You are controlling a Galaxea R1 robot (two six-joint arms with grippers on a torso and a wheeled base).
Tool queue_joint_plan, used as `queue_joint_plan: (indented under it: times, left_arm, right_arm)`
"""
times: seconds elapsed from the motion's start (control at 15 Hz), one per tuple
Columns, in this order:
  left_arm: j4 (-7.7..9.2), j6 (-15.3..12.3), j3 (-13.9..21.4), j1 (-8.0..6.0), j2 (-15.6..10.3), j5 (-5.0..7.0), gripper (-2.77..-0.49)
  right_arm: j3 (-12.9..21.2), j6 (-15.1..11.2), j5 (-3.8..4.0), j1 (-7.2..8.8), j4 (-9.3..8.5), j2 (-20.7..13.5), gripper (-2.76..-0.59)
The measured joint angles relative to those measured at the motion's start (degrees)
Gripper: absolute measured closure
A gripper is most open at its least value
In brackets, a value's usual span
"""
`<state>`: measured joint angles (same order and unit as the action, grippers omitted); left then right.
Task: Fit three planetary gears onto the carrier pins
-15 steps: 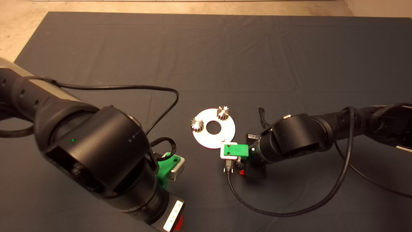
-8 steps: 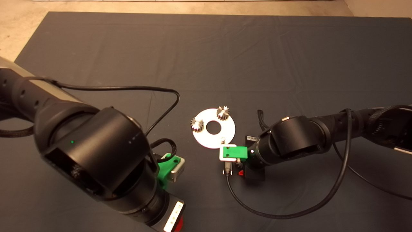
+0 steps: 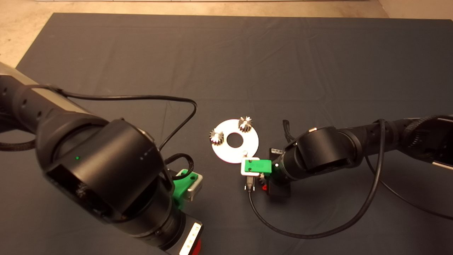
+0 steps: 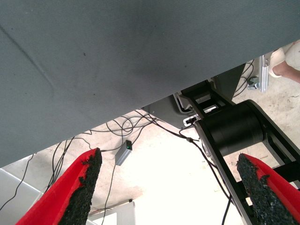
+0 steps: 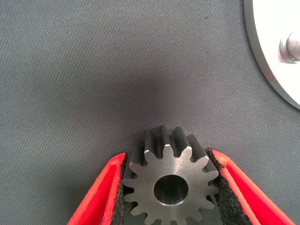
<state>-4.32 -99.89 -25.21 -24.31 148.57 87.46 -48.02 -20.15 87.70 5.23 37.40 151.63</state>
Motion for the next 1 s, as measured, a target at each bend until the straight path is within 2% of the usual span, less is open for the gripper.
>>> queue_joint_plan:
  times: [0.6,0.73,0.87,1.0]
  left_arm:
    - [0.00,-0.80,0.11,0.00,-0.02,0.02,-2.04]
    - [0.00,-0.79,0.13,0.00,-0.02,0.02,-2.04]
    - [0.00,-0.77,0.24,0.00,-0.02,0.02,-2.04]
    - [0.02,-0.74,0.95,0.00,-0.02,0.02,-2.04]
  right_arm:
    - [-0.05,-0.07,-0.04,0.03,0.00,-0.02,-1.09]
    - [-0.18,-0.65,0.00,0.44,-0.06,-0.05,-1.08]
    - [-0.26,-2.33,0.15,2.20,-0.46,-0.05,-1.08]
    - [-0.26,-3.93,0.15,4.90,-1.44,-0.05,-1.08]
